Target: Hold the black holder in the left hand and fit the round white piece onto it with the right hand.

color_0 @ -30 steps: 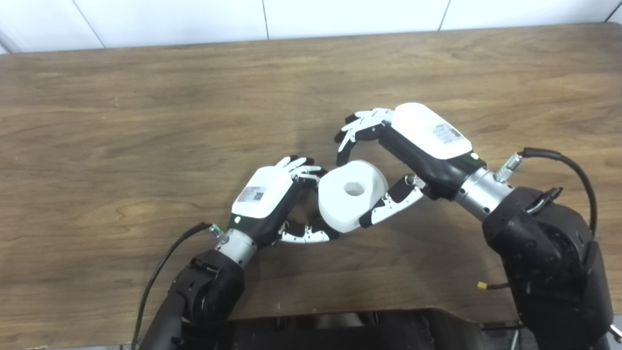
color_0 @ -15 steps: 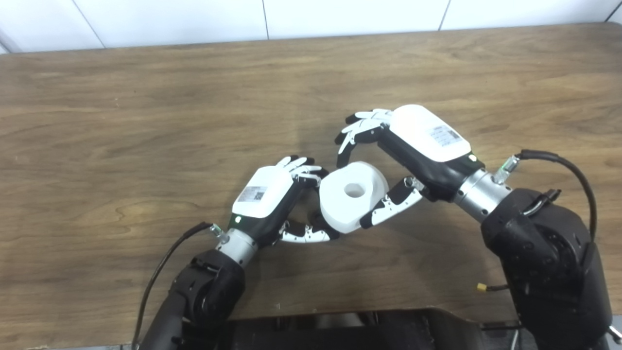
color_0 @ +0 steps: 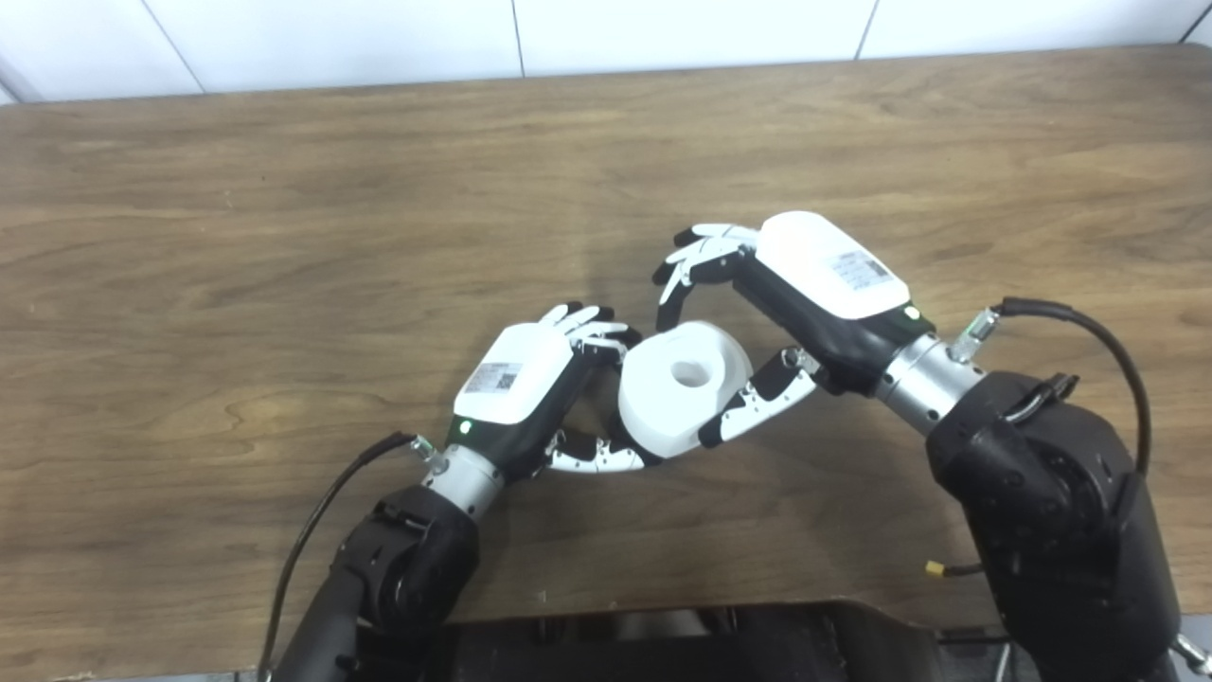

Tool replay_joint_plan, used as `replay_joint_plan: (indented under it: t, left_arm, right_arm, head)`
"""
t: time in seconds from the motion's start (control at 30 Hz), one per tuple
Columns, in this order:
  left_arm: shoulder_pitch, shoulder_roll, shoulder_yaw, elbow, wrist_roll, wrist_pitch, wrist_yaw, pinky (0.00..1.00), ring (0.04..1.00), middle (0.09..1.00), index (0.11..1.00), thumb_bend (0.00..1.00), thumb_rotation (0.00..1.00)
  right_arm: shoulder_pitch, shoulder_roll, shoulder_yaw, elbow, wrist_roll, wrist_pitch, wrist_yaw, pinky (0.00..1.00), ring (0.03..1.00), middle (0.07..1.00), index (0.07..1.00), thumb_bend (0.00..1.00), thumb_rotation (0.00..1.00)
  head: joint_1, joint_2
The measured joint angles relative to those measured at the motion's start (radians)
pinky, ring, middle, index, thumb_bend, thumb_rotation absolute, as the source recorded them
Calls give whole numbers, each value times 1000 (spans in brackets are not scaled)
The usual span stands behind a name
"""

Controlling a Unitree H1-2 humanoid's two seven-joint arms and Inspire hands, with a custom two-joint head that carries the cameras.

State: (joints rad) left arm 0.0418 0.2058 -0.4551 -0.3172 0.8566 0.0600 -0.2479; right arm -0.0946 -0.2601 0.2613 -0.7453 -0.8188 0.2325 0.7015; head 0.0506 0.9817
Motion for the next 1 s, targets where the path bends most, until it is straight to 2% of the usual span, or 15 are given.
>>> replay_joint_plan:
  t: [0.73,0.77,0.8,0.83,1.0]
  left_arm:
    - [0,0,-1,0,2,1,-1,958,913,805,486,523,54]
    - [0,0,-1,0,2,1,-1,959,913,805,486,523,54]
    - [0,0,-1,0,2,1,-1,963,915,806,486,523,54]
    - [0,-1,-1,0,2,1,-1,964,915,806,486,523,54]
    - [0,-1,-1,0,2,1,-1,962,913,806,486,523,54]
  right_arm:
    - [-2,8,6,11,-37,-36,0,847,876,764,491,525,149]
    - [-4,8,6,11,-41,-36,2,848,877,766,546,749,191]
    - [-6,7,6,10,-44,-37,7,852,880,771,580,873,221]
    - [-9,5,6,9,-50,-36,14,861,886,780,608,949,246]
    - [-20,-8,5,8,-74,-20,94,901,923,842,675,1000,297]
  head:
    - [-8,-5]
    - [-9,-8]
    - [-9,-8]
    - [-9,-8]
    - [-11,-9]
